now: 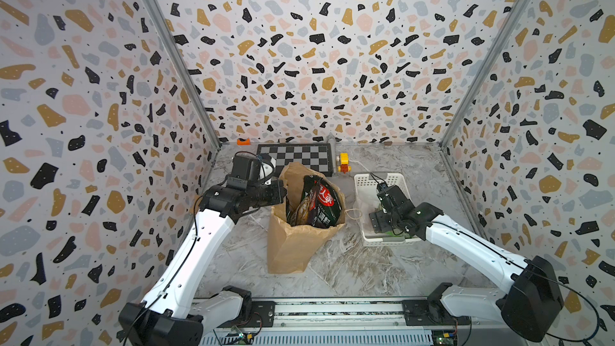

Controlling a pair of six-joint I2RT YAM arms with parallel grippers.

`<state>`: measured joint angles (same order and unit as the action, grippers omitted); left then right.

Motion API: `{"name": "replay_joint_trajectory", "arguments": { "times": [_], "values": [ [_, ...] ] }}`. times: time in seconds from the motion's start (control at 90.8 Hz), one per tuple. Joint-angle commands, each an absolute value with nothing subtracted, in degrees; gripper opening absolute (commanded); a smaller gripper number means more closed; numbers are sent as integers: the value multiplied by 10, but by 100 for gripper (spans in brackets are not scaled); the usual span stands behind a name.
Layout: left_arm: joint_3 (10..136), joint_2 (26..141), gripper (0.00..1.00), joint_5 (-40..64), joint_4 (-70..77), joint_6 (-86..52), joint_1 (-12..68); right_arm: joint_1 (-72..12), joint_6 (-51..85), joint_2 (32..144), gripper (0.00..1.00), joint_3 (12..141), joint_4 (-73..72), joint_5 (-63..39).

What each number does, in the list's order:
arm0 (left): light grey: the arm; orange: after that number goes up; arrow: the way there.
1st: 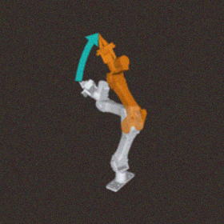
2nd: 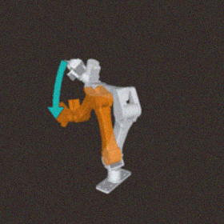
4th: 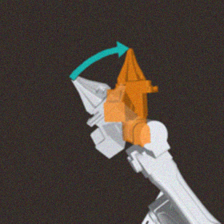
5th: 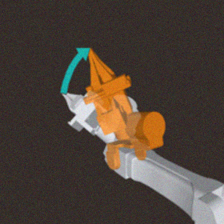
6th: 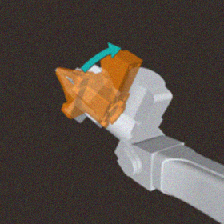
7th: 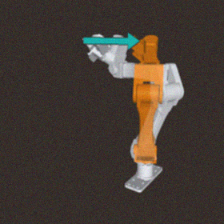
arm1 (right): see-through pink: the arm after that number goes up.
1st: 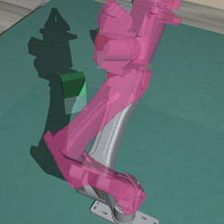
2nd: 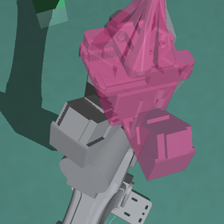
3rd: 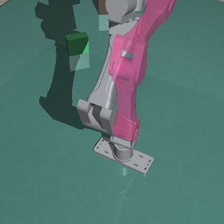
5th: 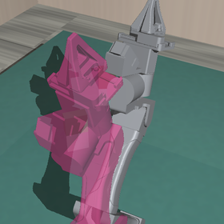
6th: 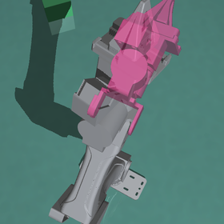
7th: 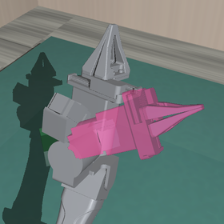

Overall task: Place the condiment packets inside the bag
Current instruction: Pick up the condiment packet from the storage box, then place the condiment packet in the paper bag.

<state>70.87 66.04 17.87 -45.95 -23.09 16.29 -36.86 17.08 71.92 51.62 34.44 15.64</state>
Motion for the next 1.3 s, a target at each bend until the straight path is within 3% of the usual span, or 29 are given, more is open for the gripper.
{"name": "replay_joint_trajectory", "arguments": {
  "times": [0.0, 0.066, 0.165, 0.363, 0.54, 0.782, 0.848, 0.925, 1.035, 1.156, 1.289],
  "values": [
    [717, 666, 0, 186, -456, -217, 167, -369, 176, 734, 93, 510, 332, 134],
    [717, 667, 0, 189, -458, -218, 167, -369, 181, 756, 89, 512, 325, 143],
    [717, 662, 0, 186, -459, -218, 167, -369, 191, 776, 76, 517, 322, 176],
    [715, 657, 0, 182, -458, -216, 167, -369, 201, 734, 30, 519, 334, 236],
    [715, 657, 0, 186, -457, -218, 167, -369, 194, 661, 0, 532, 356, 273],
    [712, 648, 0, 181, -453, -220, 167, -371, 133, 588, 0, 633, 392, 228],
    [711, 643, 9, 178, -449, -222, 167, -376, 126, 576, 0, 682, 389, 187],
    [713, 638, 22, 168, -450, -225, 167, -388, 129, 577, 0, 742, 378, 124],
    [723, 632, 30, 138, -467, -219, 167, -420, 150, 600, 0, 814, 333, 2],
    [728, 614, 35, 97, -494, -210, 167, -431, 227, 645, 0, 843, 235, -174],
    [720, 588, 35, 80, -502, -210, 167, -451, 307, 690, 0, 835, 112, -246]
  ]
}}
